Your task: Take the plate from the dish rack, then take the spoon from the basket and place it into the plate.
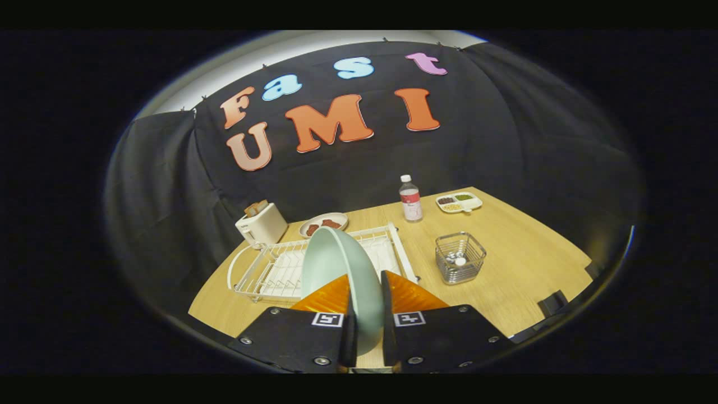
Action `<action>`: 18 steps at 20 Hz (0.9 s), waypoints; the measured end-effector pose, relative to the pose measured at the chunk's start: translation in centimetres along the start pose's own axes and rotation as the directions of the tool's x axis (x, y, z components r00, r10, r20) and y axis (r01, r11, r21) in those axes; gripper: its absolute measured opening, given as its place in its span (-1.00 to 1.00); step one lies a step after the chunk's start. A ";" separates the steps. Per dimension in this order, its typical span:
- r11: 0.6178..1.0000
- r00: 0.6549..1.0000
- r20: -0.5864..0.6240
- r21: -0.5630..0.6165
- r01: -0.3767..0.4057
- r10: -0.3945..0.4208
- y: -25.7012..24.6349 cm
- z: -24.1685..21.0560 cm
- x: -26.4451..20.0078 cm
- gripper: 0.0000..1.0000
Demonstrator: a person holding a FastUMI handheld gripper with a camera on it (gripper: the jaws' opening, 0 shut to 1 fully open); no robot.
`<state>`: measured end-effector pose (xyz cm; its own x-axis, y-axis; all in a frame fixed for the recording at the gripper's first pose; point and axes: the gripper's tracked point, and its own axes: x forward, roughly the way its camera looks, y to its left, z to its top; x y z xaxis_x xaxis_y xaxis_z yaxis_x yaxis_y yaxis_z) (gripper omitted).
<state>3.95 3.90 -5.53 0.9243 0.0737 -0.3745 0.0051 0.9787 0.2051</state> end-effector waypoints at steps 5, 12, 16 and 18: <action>0.990 0.996 -0.061 0.131 -0.058 0.067 -0.2 -5.7 -0.3 -0.64; 0.957 0.987 -0.125 0.285 -0.062 0.101 -1.4 -11.8 0.7 -0.64; 0.937 0.986 -0.135 0.347 -0.044 0.097 -2.7 -13.6 1.5 -0.64; 0.923 0.984 -0.139 0.382 -0.049 0.110 -2.8 -14.1 1.8 -0.64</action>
<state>0.17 3.98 -19.55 0.8572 0.2066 -0.4717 0.1052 0.8264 0.5532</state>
